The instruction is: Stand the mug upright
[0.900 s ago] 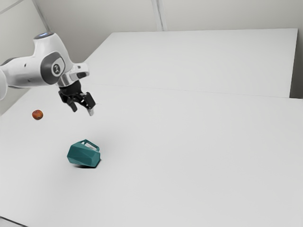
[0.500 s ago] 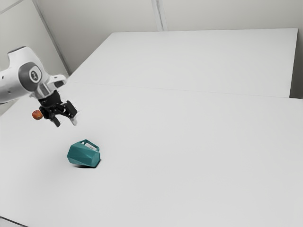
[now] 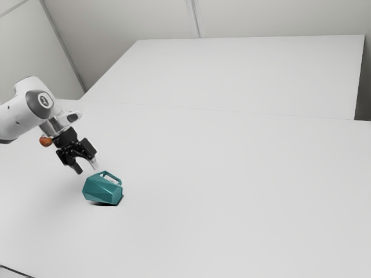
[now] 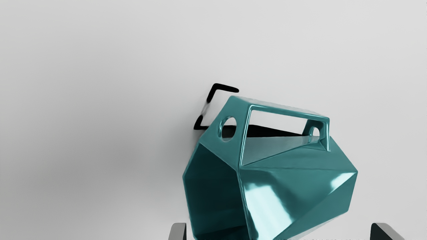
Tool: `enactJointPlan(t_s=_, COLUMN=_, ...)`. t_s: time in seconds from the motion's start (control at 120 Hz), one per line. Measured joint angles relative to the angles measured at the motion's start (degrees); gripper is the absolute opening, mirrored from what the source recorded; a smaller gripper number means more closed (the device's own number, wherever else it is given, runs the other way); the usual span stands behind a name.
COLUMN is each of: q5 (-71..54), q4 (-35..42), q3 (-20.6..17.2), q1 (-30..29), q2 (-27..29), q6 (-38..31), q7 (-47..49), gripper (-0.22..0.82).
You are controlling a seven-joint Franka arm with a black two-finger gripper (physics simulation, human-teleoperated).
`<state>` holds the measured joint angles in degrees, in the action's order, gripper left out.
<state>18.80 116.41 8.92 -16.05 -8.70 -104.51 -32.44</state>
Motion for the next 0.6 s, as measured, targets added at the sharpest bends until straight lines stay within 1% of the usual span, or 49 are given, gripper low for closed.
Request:
enactJointPlan(t_s=0.1, q5=2.1, q4=-1.5, q3=0.0, q1=-0.5, q2=-2.3, q6=1.2, q7=-2.2, gripper=0.6)
enactJointPlan(t_s=0.175, q5=4.3, q4=-2.1, q3=0.0, q1=-2.1, q2=-3.7, q6=2.4, q7=-3.7, gripper=0.6)
enactJointPlan(t_s=0.308, q5=8.6, q4=-2.9, q3=0.0, q1=-3.4, q2=-5.3, q6=4.5, q7=-6.4, gripper=0.6)
enactJointPlan(t_s=0.475, q5=13.8, q4=-2.4, q3=0.0, q1=-4.7, q2=-5.9, q6=6.6, q7=-9.0, gripper=0.6)
enactJointPlan(t_s=0.6, q5=16.1, q4=-0.6, q3=0.2, q1=-5.0, q2=-6.0, q6=7.4, q7=-10.2, gripper=0.6)
